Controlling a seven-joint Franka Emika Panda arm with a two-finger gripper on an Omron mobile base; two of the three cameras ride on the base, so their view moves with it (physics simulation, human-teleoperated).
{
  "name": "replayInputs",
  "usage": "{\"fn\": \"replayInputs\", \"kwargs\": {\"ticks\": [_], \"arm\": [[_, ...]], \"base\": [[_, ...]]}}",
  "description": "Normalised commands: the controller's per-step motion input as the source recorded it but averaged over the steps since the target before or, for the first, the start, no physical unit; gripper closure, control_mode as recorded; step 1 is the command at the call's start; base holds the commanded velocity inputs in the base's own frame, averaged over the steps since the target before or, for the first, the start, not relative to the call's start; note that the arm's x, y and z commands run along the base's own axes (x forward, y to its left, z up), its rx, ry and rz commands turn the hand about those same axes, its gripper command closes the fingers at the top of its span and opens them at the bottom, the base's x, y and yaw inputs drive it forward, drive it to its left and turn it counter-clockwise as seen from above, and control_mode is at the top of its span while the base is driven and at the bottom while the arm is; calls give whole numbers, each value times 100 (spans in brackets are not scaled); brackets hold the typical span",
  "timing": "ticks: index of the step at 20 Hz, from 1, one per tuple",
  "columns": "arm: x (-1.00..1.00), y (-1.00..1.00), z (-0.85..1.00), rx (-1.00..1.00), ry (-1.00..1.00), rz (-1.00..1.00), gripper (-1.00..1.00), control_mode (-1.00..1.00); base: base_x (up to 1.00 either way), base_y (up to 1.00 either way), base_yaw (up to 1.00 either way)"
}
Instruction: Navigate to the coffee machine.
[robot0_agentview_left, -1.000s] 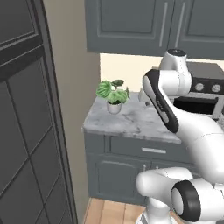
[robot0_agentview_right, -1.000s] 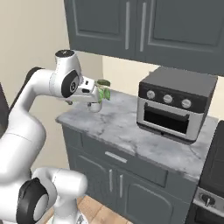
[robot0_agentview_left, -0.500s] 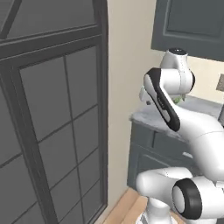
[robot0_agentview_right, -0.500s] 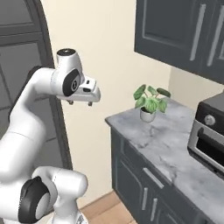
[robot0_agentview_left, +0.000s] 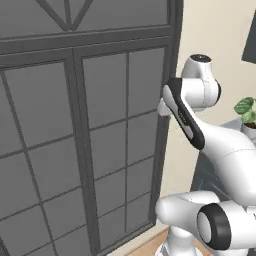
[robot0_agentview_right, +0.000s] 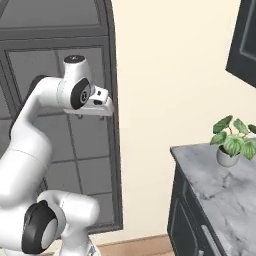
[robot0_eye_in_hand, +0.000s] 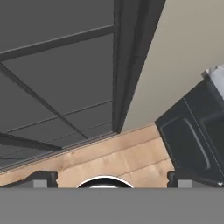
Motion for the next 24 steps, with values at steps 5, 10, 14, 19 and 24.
{"fn": "replayInputs", "kwargs": {"ticks": [5,10,14,19,24], "arm": [[0,0,0,0,0,0,-100,100],[0,0,0,0,0,0,-100,100],[0,0,0,0,0,0,-100,100],[0,0,0,0,0,0,-100,100],[0,0,0,0,0,0,-100,100]], "base": [[-55,0,58],[-63,0,57],[-61,3,59],[-42,22,63],[-3,49,63]]}}
